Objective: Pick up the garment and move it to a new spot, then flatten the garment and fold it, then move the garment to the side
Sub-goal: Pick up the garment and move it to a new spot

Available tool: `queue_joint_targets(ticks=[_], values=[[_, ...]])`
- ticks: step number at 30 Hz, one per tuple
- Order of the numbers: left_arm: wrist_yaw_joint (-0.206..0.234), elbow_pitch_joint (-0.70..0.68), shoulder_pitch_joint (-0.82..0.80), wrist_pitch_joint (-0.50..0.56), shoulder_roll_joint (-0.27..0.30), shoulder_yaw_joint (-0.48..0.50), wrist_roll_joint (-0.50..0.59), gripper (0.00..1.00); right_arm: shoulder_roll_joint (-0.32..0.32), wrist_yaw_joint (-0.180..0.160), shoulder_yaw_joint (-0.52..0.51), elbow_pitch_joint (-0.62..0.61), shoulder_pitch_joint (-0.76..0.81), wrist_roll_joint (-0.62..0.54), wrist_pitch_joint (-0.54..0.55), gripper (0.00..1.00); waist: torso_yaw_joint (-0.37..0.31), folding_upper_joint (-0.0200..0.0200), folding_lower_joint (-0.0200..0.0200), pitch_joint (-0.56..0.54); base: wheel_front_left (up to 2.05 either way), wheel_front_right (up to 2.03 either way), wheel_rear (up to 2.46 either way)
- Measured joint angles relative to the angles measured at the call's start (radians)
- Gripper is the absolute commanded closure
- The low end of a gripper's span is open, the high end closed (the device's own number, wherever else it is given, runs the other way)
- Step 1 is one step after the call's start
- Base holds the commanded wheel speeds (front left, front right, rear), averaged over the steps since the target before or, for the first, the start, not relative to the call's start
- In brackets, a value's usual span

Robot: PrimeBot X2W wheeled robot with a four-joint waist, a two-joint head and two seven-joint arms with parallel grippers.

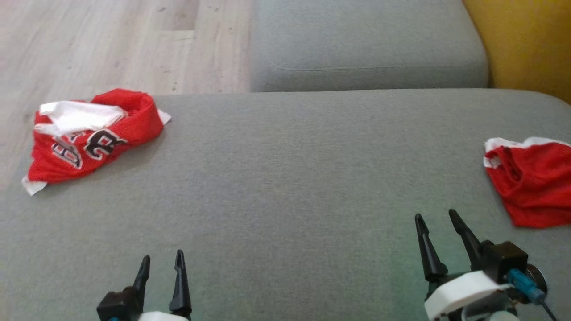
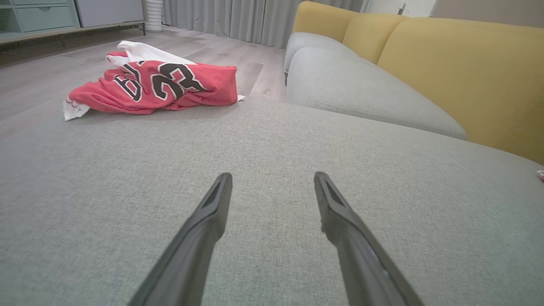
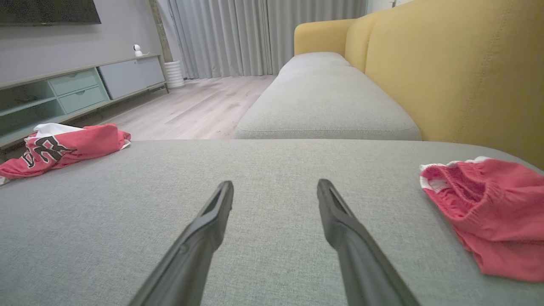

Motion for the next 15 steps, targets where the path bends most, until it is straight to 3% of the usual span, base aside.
queue_joint_targets(ticks=[6, 15], values=[[0.0, -0.004, -0.003, 0.002, 0.005, -0.009, 0.009, 0.0, 0.001, 0.0, -0.011, 0.001, 0.047, 0.0, 0.0, 0.0, 0.084, 0.0, 0.0, -0.006, 0.0, 0.0, 0.0], [0.022, -0.054, -0.004, 0.018, 0.051, -0.002, 0.019, 0.0, 0.002, 0.0, 0.025, 0.003, 0.049, 0.018, -0.005, 0.0, 0.284, 0.0, 0.0, -0.013, 0.0, 0.0, 0.0]])
